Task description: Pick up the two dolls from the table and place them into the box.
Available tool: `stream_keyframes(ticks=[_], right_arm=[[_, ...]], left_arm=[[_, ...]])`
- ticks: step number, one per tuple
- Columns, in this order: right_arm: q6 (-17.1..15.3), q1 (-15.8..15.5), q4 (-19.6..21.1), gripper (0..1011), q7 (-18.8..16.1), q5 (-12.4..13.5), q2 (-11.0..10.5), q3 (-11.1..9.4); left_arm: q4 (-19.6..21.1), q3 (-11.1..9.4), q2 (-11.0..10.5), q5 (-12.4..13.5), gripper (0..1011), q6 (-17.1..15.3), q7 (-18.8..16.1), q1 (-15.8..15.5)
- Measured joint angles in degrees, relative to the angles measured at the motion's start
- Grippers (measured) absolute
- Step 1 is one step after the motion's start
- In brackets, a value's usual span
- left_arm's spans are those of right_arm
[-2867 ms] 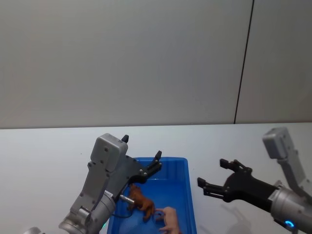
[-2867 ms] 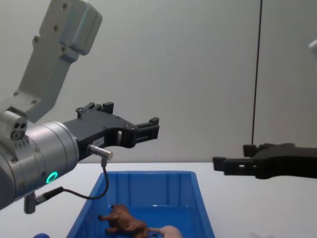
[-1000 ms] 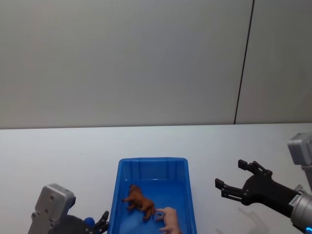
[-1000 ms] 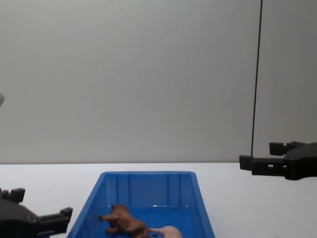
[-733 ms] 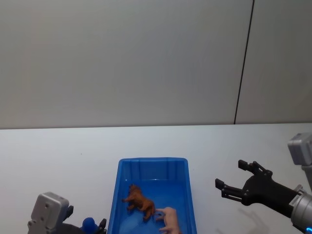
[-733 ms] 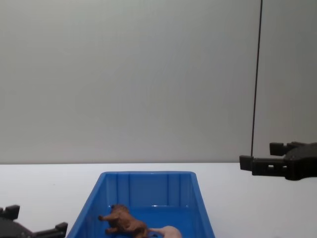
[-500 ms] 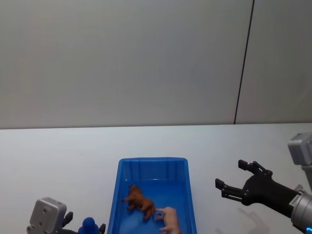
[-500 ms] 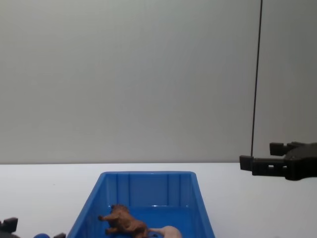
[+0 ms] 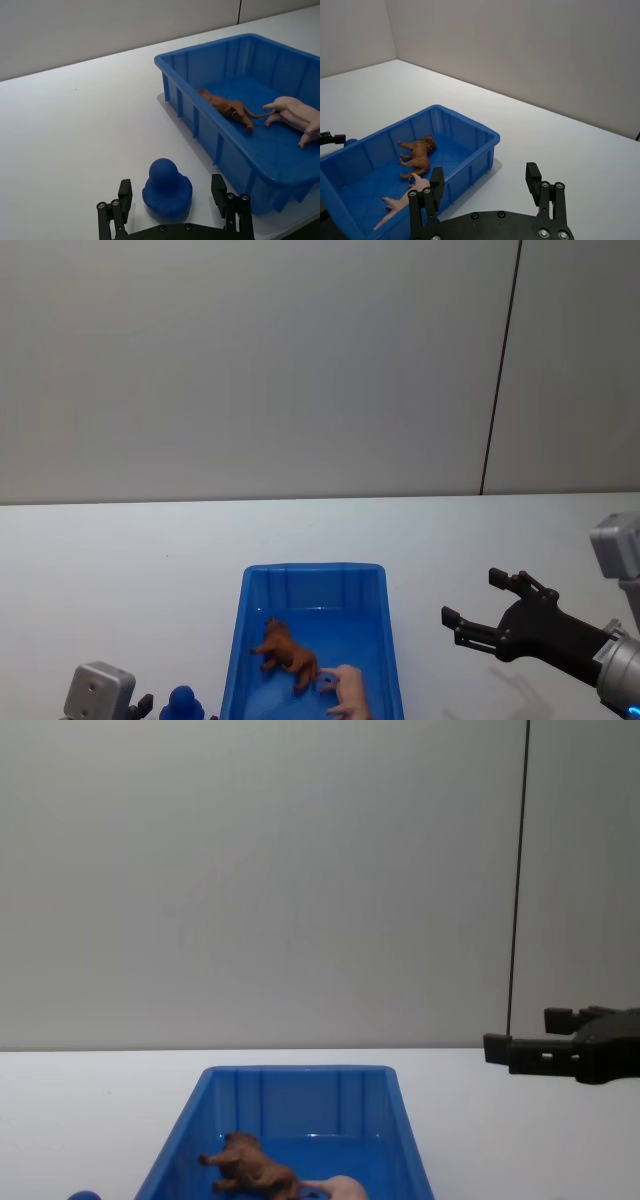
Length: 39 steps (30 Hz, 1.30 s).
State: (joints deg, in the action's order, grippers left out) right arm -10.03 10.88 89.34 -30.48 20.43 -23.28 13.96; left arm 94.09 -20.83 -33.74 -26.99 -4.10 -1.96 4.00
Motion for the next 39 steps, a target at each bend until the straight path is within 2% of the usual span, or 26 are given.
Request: stream_keyframes(ticks=[5,13,20,32,39], right_arm=[[0.0,0.0,0.0,1001,0.0,0.0,0.0,0.0],[0.0,0.0,0.0,1001,0.0,0.0,0.0,0.0],[0.0,0.0,0.0,1001,0.0,0.0,0.0,0.0],[0.0,0.0,0.0,1001,0.0,0.0,0.0,0.0],[0.0,0.0,0.0,1001,0.0,0.0,0.0,0.0]], left_arm=[[-2.5,-0.2,1.0,0.4,994,1.2,1.4,-0.7],[-5.5,-0.4,2.3,1.4,809,2.3,3.6,-1.6],[-6.4,-0.4,2.6,2.2,617,2.4,4.6,-1.9],[-7.1,0.8,2.4,5.6,529,1.1,5.4,-3.6],[-3.6,2.8,0.8,8.0,485,-1.6,5.6,-5.1]])
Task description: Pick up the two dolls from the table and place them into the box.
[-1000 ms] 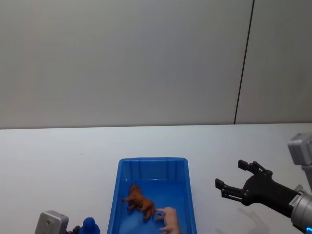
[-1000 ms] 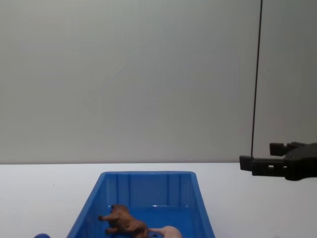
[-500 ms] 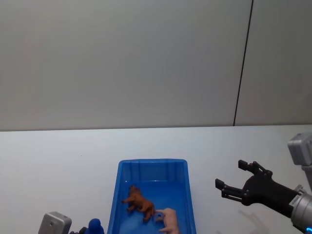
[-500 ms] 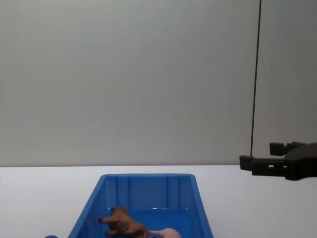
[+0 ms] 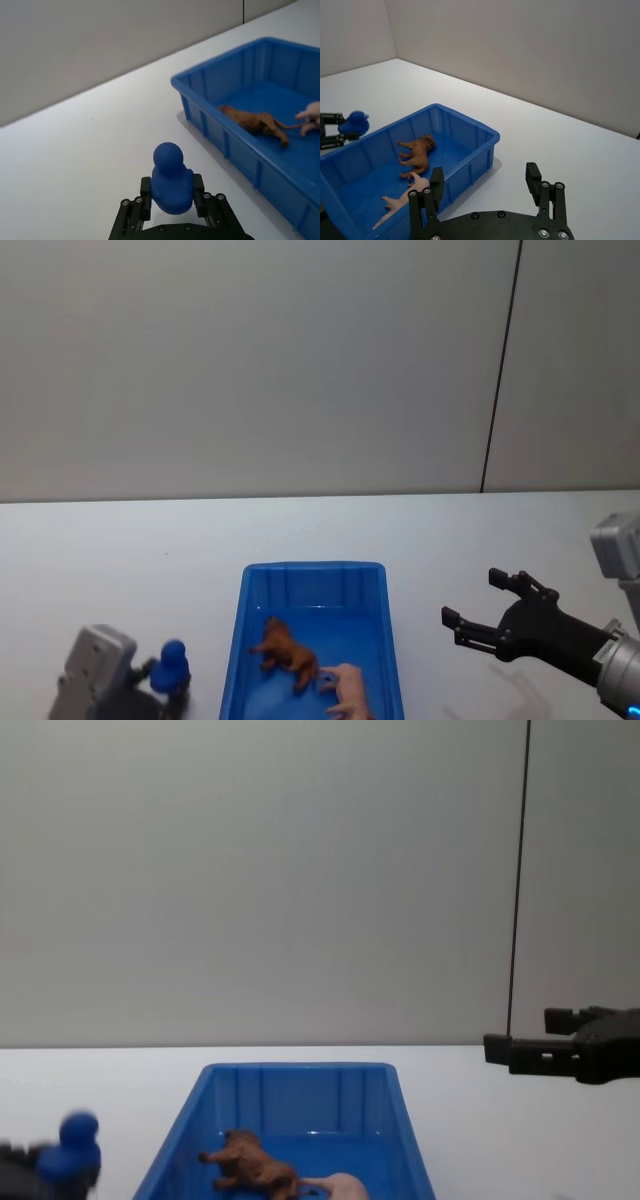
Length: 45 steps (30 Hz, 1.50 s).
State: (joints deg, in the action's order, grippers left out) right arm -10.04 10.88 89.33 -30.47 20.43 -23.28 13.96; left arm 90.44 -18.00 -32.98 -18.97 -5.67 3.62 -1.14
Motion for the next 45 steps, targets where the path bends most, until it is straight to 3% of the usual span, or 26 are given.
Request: stream_keyframes(ticks=[11,21,33,41,45], right_arm=[[0.0,0.0,0.0,1001,0.0,0.0,0.0,0.0],[0.0,0.0,0.0,1001,0.0,0.0,0.0,0.0],[0.0,0.0,0.0,1001,0.0,0.0,0.0,0.0],[0.0,0.0,0.0,1001,0.0,0.0,0.0,0.0],[0.0,0.0,0.0,1001,0.0,0.0,0.0,0.0]], left_arm=[[3.9,2.1,-1.1,4.3,418,-2.8,2.4,-3.9],[2.4,1.4,2.1,8.0,366,-1.9,7.6,-9.4],[-2.2,-0.7,6.9,10.1,793,2.3,14.3,-14.8],[-4.6,-1.4,8.7,9.9,996,6.2,17.4,-16.7],[-5.3,-1.6,9.2,9.6,1002,7.7,18.3,-17.1]])
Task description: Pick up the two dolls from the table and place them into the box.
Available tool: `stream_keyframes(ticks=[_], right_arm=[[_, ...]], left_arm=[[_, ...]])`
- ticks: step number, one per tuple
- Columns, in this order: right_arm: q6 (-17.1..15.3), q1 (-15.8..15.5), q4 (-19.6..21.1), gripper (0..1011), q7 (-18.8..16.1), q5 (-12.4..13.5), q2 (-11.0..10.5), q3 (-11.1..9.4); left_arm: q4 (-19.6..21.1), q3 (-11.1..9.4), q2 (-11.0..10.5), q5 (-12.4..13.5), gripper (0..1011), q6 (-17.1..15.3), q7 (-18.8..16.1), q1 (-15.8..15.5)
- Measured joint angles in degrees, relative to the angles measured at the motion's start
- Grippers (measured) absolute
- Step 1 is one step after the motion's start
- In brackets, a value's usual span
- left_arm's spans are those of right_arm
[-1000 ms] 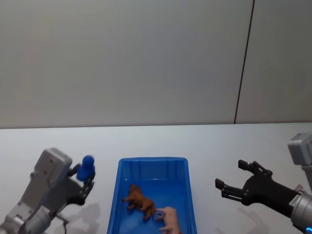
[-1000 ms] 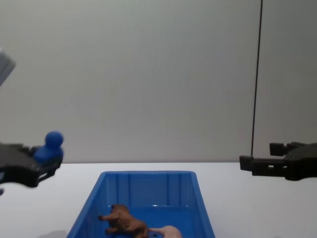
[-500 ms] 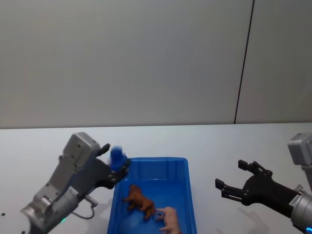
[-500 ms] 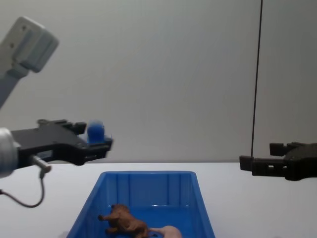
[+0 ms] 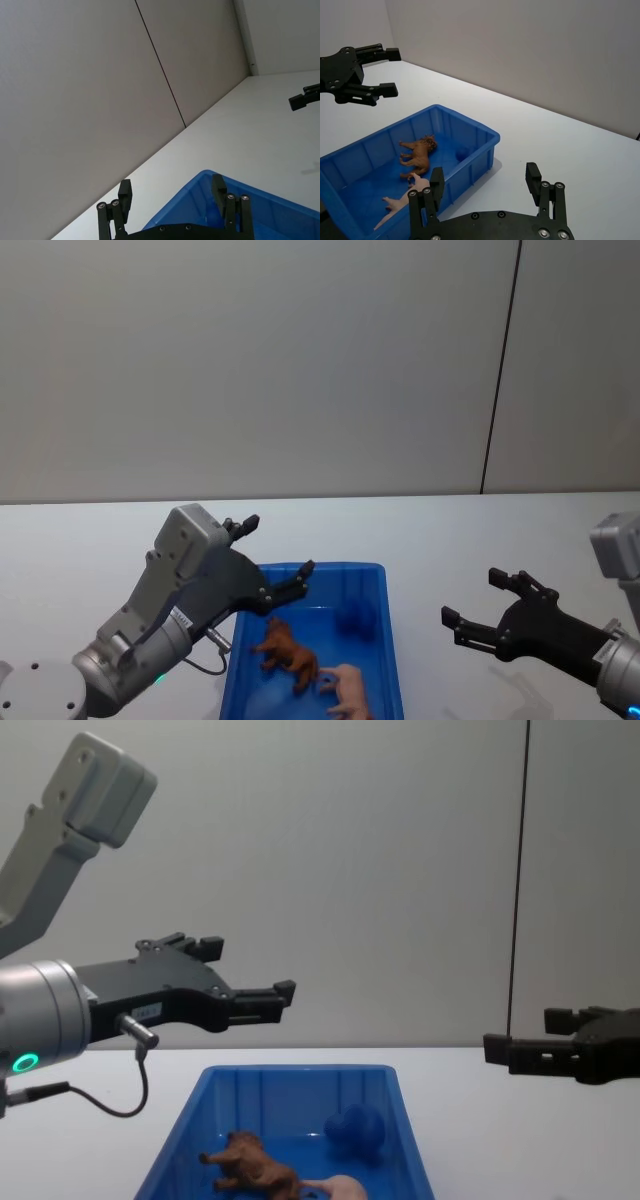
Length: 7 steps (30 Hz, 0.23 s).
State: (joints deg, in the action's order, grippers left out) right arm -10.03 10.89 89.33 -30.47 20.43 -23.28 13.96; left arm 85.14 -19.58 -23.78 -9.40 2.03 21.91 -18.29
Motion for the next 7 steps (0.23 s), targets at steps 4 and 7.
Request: stream_keyframes(ticks=[4,7], right_arm=[[0.0,0.0,0.0,1001,0.0,0.0,0.0,0.0],[0.0,0.0,0.0,1001,0.0,0.0,0.0,0.0]], left_arm=[[-0.5,-0.1,0.3,-0.2,1002,1.0,0.6,-0.3],[-0.8,-0.2,0.5,-0.4,1001,1.6,1.0,-0.5]])
